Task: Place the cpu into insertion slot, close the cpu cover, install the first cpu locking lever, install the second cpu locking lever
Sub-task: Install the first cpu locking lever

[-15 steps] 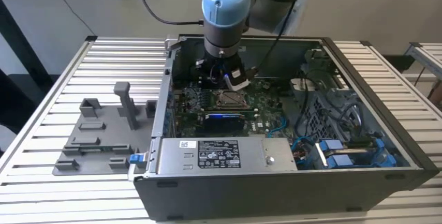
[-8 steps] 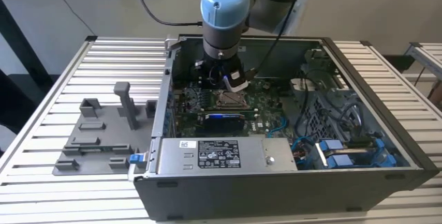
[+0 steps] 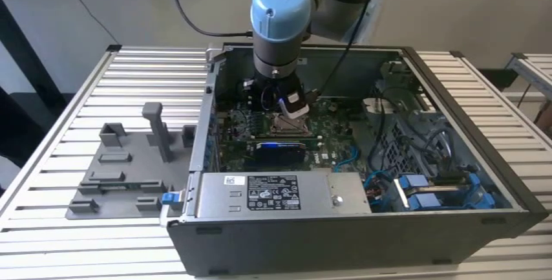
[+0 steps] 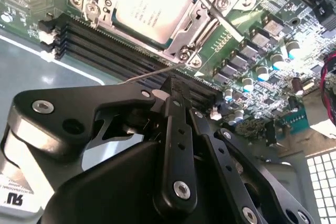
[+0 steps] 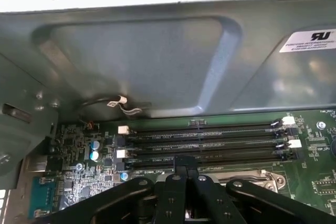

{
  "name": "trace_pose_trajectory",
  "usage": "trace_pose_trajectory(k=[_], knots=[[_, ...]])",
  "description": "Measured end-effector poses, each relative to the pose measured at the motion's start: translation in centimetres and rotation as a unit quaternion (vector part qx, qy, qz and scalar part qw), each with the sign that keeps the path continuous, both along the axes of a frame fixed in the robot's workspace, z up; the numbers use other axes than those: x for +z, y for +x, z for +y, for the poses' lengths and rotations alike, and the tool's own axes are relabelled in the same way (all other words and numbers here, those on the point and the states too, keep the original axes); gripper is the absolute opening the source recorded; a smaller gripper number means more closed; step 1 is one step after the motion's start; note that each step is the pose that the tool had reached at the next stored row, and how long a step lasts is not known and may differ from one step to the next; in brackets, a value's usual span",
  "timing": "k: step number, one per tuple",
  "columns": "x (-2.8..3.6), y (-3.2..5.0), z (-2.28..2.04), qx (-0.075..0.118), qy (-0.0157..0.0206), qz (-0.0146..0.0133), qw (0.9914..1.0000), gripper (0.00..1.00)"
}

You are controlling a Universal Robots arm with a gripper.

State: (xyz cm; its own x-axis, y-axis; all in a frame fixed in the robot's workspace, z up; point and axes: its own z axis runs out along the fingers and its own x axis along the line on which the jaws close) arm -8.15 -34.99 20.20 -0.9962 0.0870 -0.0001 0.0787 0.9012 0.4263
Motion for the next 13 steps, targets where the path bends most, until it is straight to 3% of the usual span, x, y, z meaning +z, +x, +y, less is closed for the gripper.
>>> trace_pose_trajectory(k=[13], knots=[[-0.17,-0.01,-0.03,-0.001,-0.0013,0.0000,1.00000,0.11]])
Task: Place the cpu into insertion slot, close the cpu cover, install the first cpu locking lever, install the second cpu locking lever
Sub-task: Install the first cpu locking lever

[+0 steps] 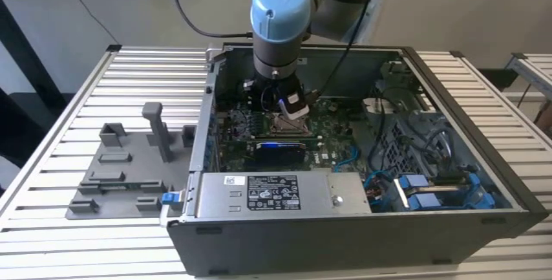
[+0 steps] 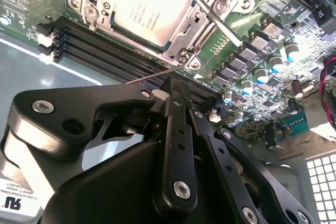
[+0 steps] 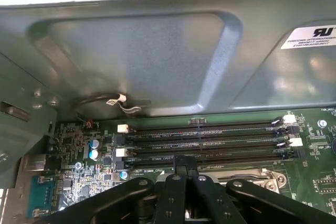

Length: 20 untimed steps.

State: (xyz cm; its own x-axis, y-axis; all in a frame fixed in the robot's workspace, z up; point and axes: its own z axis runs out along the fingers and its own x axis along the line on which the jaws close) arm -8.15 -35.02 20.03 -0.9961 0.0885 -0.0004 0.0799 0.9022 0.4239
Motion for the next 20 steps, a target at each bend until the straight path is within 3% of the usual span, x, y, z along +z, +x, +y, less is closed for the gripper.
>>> trace_pose_trajectory(k=[3,9,20], knots=[[-0.08,0.01,0.01,0.000,-0.0006,0.0000,1.00000,0.11],[-0.35,0.00,0.00,-0.001,-0.0077,0.0000,0.99997,0.11],[-0.48,0.21,0.00,-0.001,-0.0080,0.0000,0.99997,0.11]])
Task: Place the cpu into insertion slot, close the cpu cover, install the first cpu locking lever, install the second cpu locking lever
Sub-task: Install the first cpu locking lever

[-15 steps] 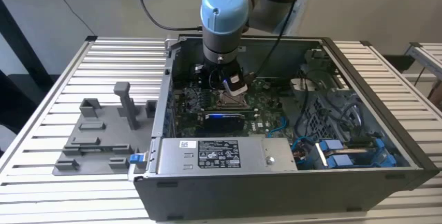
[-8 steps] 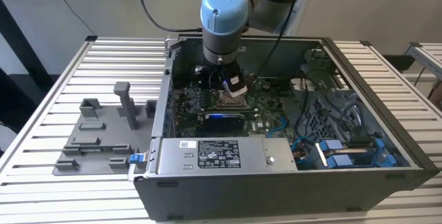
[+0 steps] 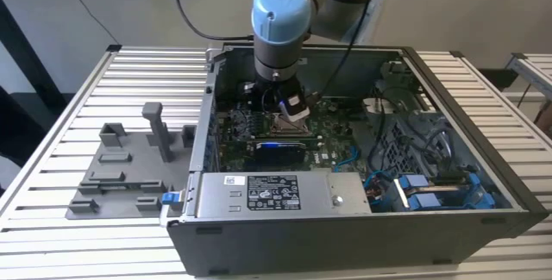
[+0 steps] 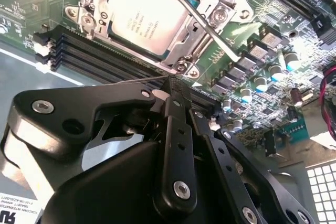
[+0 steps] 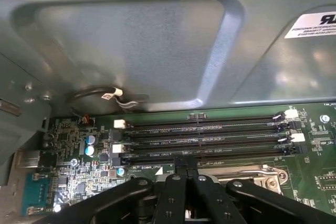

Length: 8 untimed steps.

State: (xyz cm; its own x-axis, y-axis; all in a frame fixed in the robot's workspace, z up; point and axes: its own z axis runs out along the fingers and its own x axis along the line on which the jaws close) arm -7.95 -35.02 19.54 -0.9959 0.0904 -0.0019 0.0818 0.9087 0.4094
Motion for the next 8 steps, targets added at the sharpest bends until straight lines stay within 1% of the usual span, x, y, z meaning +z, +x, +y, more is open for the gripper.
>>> trace_pose_trajectory(k=[8], knots=[[-0.03,0.41,0.00,0.000,0.0000,0.0000,1.00000,0.11]])
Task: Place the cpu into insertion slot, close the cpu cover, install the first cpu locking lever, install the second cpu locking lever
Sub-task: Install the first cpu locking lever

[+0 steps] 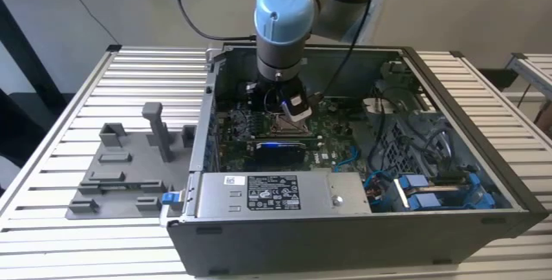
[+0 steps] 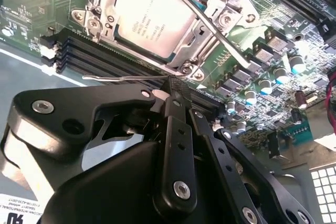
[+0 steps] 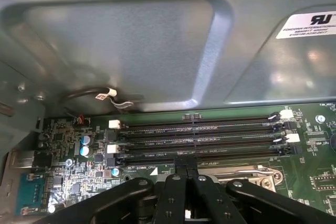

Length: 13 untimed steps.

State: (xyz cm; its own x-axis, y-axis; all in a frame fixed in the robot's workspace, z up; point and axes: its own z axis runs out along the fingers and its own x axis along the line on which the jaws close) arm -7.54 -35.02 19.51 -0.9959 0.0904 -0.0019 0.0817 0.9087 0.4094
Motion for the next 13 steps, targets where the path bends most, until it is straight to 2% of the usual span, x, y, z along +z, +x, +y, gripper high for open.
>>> trace_pose_trajectory(k=[5,13], knots=[[-0.07,0.15,0.00,0.000,0.0000,0.0000,1.00000,0.11],[-0.16,0.84,0.01,0.000,0.0000,0.0000,1.00000,0.11]])
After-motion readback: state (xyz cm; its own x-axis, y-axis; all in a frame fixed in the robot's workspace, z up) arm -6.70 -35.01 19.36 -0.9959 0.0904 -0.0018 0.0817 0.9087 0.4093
